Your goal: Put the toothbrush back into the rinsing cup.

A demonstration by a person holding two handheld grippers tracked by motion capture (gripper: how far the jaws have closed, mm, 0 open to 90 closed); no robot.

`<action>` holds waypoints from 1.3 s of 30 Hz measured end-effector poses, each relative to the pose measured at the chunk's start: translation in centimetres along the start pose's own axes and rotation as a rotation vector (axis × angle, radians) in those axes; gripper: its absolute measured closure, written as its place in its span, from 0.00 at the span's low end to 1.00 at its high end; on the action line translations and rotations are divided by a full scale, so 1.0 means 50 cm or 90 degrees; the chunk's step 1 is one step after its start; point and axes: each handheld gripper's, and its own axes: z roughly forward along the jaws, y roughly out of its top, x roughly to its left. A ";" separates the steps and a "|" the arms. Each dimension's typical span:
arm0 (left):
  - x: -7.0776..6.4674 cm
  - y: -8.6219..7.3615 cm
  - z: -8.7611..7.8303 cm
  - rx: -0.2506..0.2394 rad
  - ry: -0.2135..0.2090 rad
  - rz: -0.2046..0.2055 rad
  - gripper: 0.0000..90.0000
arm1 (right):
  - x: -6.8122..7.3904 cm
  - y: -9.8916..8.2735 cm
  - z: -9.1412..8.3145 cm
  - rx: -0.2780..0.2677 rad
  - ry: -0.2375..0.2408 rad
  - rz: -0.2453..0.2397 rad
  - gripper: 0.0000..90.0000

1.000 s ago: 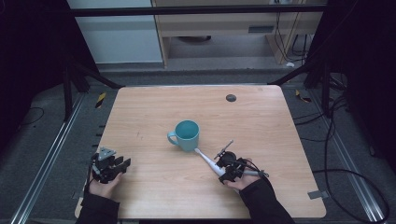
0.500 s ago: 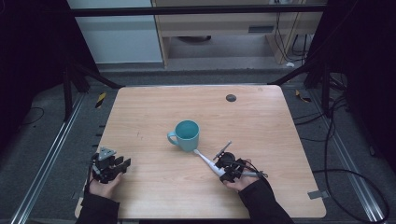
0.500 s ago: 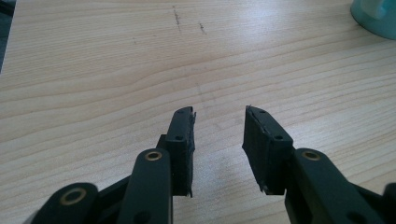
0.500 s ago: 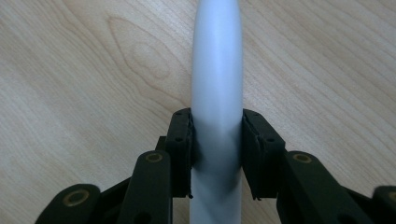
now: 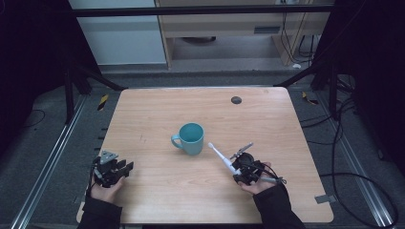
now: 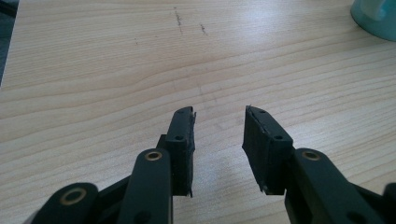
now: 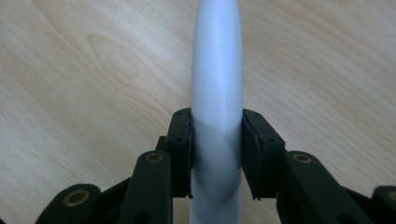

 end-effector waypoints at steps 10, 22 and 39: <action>0.000 0.000 0.000 0.000 0.003 0.001 0.70 | -0.035 -0.003 -0.036 -0.140 -0.032 0.083 0.73; 0.000 0.001 -0.001 -0.003 0.006 0.000 0.70 | -0.044 0.021 -0.070 -0.314 -0.059 0.120 0.73; 0.000 0.000 -0.001 -0.003 0.009 0.000 0.70 | -0.013 0.088 -0.091 -0.479 -0.089 0.139 0.74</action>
